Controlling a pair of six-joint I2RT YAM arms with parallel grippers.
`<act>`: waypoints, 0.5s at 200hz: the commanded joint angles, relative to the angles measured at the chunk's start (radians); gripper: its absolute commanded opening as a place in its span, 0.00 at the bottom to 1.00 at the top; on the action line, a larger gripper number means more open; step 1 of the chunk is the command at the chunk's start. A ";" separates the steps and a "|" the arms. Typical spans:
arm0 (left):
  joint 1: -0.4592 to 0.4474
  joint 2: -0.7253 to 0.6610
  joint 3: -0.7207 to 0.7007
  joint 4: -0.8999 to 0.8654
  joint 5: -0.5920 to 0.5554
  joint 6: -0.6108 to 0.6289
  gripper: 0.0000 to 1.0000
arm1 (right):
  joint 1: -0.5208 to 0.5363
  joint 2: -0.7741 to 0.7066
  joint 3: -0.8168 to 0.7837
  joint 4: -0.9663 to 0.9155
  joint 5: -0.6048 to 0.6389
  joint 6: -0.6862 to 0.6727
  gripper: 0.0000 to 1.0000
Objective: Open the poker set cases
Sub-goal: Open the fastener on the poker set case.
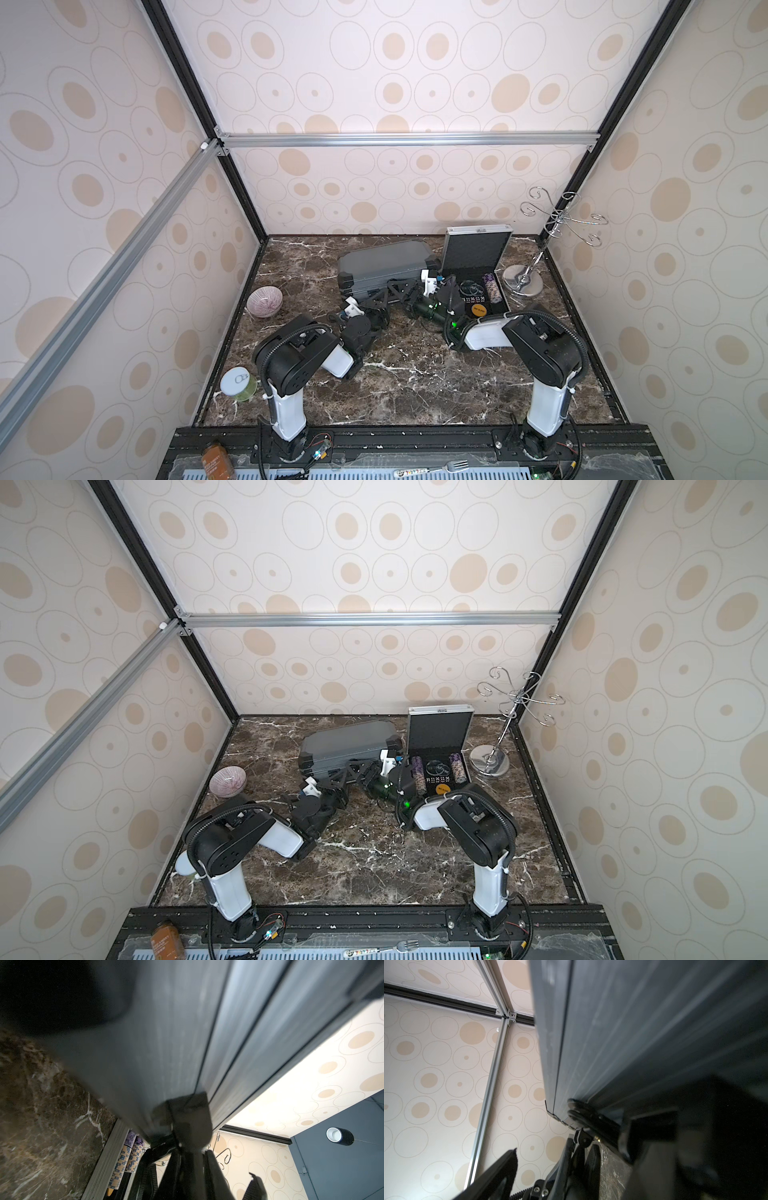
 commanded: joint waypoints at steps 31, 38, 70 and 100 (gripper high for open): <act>-0.022 0.019 0.018 0.381 0.086 -0.298 0.00 | 0.014 -0.158 0.095 0.326 -0.050 0.053 0.89; -0.024 0.022 0.019 0.380 0.086 -0.298 0.00 | 0.014 -0.164 0.093 0.326 -0.046 0.056 0.89; -0.024 0.030 0.024 0.380 0.091 -0.300 0.00 | 0.016 -0.182 0.090 0.326 -0.035 0.072 0.89; -0.024 0.036 0.025 0.381 0.092 -0.301 0.00 | 0.015 -0.185 0.091 0.329 -0.027 0.093 0.89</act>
